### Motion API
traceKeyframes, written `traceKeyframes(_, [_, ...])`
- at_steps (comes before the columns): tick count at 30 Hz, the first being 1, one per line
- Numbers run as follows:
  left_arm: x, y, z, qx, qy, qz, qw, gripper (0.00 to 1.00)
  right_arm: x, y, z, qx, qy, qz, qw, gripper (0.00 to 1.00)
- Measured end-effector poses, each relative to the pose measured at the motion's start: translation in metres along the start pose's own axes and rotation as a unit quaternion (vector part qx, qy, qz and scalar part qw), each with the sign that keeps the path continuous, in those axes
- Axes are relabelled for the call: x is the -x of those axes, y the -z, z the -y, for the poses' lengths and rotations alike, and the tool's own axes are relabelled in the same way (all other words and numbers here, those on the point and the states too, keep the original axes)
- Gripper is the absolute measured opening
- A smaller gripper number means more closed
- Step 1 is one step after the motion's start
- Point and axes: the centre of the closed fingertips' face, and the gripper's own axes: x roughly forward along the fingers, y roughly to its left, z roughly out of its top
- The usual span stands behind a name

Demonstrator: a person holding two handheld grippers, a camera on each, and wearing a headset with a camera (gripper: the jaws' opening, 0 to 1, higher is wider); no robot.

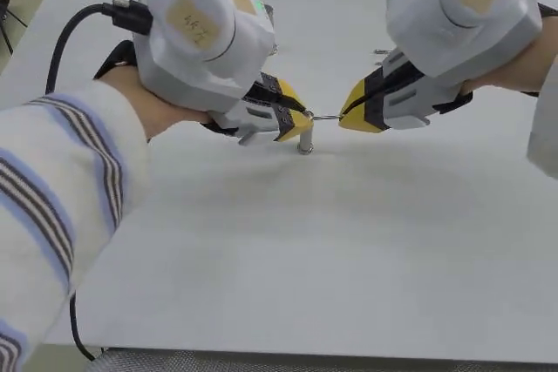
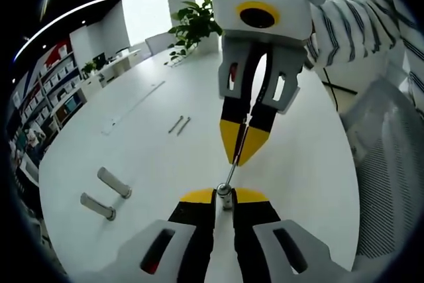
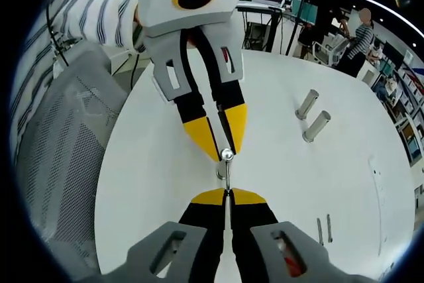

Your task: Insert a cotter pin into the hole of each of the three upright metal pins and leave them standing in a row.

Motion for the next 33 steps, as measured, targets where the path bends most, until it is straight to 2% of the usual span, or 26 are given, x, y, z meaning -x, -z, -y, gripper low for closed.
traceKeyframes(6, [0.0,0.0,0.0,-0.002,0.001,0.0,1.0,0.05,-0.005,-0.002,0.0,-0.002,0.002,0.006,1.0,0.0])
traceKeyframes(11, [0.001,0.001,0.0,0.012,0.001,0.004,0.9999,0.05,-0.009,-0.006,0.001,-0.006,0.0,0.018,0.9998,0.0])
traceKeyframes(16, [0.001,0.0,0.002,0.007,0.002,0.003,1.0,0.05,-0.015,-0.012,0.0,0.015,0.002,0.025,0.9996,0.0])
traceKeyframes(21, [0.002,-0.001,0.002,0.005,0.002,0.001,1.0,0.05,-0.018,-0.014,0.004,0.015,0.013,0.043,0.9989,0.0])
traceKeyframes(24, [0.001,-0.002,0.003,0.001,0.002,0.001,1.0,0.05,-0.017,-0.016,0.005,0.011,0.021,0.056,0.9982,0.0])
traceKeyframes(26, [0.001,-0.002,0.003,0.0,0.002,0.001,1.0,0.05,-0.014,-0.019,0.005,0.004,0.025,0.069,0.9973,0.04])
traceKeyframes(33, [0.001,-0.002,0.003,0.0,0.002,0.001,1.0,0.05,-0.006,-0.014,0.005,-0.01,0.023,0.075,0.9969,0.04])
